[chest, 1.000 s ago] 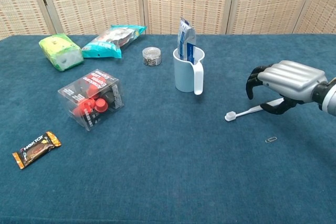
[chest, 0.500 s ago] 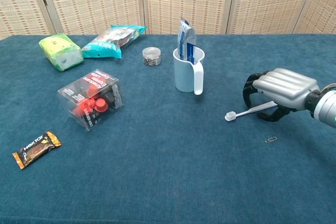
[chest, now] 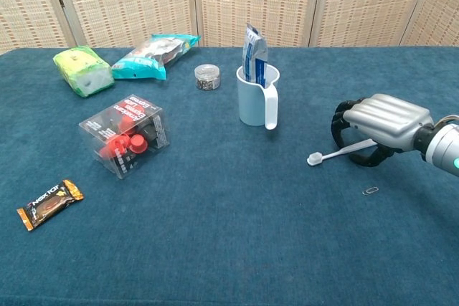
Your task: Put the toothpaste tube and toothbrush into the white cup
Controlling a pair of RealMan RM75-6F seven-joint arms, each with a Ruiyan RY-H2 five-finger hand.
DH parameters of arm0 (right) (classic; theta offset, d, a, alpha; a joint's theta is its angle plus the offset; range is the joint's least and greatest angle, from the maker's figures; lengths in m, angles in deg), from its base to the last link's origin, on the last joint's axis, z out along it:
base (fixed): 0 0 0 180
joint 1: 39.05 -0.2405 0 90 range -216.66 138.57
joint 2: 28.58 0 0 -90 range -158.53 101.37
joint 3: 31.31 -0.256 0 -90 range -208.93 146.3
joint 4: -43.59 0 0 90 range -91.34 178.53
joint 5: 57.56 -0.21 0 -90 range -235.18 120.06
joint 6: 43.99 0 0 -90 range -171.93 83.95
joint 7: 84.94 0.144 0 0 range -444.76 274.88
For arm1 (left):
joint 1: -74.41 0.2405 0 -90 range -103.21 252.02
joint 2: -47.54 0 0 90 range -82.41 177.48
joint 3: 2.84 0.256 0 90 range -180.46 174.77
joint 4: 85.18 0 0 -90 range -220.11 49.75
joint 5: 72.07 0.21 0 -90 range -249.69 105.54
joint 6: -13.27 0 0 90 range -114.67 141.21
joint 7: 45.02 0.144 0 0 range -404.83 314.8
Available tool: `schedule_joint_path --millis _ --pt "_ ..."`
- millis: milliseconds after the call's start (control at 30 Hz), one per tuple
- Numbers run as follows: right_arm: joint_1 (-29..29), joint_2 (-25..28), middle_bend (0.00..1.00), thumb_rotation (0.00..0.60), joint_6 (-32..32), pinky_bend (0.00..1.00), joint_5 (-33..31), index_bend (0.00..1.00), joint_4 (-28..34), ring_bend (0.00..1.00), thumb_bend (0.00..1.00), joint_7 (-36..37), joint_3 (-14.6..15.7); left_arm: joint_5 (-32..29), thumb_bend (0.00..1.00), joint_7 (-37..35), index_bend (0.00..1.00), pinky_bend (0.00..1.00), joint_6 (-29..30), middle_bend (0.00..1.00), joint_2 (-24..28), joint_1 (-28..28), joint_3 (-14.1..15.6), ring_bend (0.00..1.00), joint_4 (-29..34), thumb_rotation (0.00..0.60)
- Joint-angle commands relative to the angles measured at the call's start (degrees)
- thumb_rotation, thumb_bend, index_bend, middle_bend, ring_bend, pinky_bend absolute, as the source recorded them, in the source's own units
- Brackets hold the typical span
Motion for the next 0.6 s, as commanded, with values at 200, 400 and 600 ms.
schedule_joint_path --millis 200,400,600 --pt "0.1 -0.3 0.34 0.6 0.2 0.25 0.0 0.53 -0.8 0.14 0.3 0.2 0.1 0.0 0.31 0.0 0.35 0.19 -0.1 0.14 -0.1 0.1 0.1 0.12 -0.1 0.6" --pt "0.0 -0.5 0.35 0.6 -0.1 0.25 0.3 0.55 -1.1 0.14 0.32 0.6 0.2 -0.1 0.31 -0.2 0.35 0.19 0.1 0.14 -0.2 0.2 0.1 0.12 -0.3 0.6" --pt "0.4 -0.2 0.37 0.6 -0.6 0.25 0.2 0.58 -0.4 0.14 0.41 1.7 -0.1 -0.1 0.31 -0.4 0.35 0.19 0.2 0.14 -0.2 0.3 0.1 0.12 -0.5 0.6"
